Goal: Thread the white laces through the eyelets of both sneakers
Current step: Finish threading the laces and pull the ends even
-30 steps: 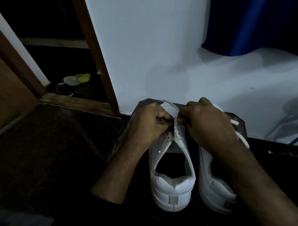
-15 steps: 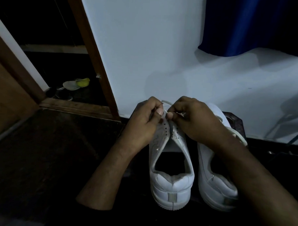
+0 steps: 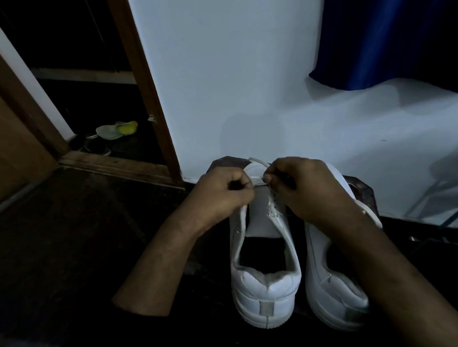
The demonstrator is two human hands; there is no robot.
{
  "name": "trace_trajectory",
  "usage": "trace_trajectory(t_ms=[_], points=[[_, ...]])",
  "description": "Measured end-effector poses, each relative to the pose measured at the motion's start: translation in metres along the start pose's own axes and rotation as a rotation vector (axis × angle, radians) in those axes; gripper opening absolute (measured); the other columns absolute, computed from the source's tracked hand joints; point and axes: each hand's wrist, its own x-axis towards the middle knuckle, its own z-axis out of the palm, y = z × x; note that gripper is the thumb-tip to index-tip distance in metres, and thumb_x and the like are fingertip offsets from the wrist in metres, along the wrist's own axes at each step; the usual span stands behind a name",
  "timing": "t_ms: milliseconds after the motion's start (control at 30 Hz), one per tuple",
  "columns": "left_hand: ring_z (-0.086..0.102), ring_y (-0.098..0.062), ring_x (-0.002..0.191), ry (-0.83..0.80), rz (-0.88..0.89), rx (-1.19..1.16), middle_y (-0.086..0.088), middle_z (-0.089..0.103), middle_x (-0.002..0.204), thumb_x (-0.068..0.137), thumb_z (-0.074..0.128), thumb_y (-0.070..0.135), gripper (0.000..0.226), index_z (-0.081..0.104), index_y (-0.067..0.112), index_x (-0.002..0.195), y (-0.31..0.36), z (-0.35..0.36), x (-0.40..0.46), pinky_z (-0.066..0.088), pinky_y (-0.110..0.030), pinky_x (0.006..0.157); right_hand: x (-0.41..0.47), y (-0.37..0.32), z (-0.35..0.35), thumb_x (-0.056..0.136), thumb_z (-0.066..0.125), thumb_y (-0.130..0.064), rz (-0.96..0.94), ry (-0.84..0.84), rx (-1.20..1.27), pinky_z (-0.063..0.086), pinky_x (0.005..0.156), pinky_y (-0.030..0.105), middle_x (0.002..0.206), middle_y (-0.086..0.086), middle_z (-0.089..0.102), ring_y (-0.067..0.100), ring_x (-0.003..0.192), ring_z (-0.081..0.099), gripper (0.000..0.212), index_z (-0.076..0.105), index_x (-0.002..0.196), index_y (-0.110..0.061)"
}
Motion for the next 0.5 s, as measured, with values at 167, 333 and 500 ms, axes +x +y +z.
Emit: trace_trajectory(t_ms=[167, 333, 500], points=[[0.071, -0.014, 0.073, 0.076, -0.166, -0.244, -0.006, 0.077, 0.080, 0.074, 0.078, 0.000, 0.029, 0.076, 0.017, 0.098, -0.005, -0.005, 0.003, 0.055, -0.026, 0.068, 0.001, 0.000, 0.002, 0.089, 0.067, -0.035, 0.018, -0.051, -0.134, 0.052, 0.067, 0.032, 0.076, -0.011, 0.065, 0.013, 0.075, 0.059, 0.007, 0.073, 0.088, -0.030], [0.073, -0.016, 0.080, 0.099, -0.237, -0.405, -0.012, 0.078, 0.086, 0.081, 0.068, -0.013, 0.024, 0.079, 0.000, 0.098, -0.012, -0.002, 0.004, 0.058, -0.025, 0.073, 0.004, -0.003, 0.005, 0.087, 0.069, -0.038, 0.039, -0.123, -0.106, 0.055, 0.070, 0.035, 0.066, -0.018, 0.054, 0.011, 0.075, 0.058, 0.005, 0.072, 0.085, -0.034], [0.073, -0.028, 0.091, 0.078, -0.270, -0.465, -0.024, 0.077, 0.097, 0.083, 0.065, -0.012, 0.025, 0.077, -0.005, 0.103, -0.012, -0.001, 0.003, 0.059, -0.038, 0.090, 0.005, -0.005, 0.010, 0.087, 0.065, -0.035, 0.063, -0.191, -0.104, 0.054, 0.073, 0.035, 0.069, -0.016, 0.057, 0.012, 0.076, 0.058, 0.013, 0.060, 0.075, -0.037]])
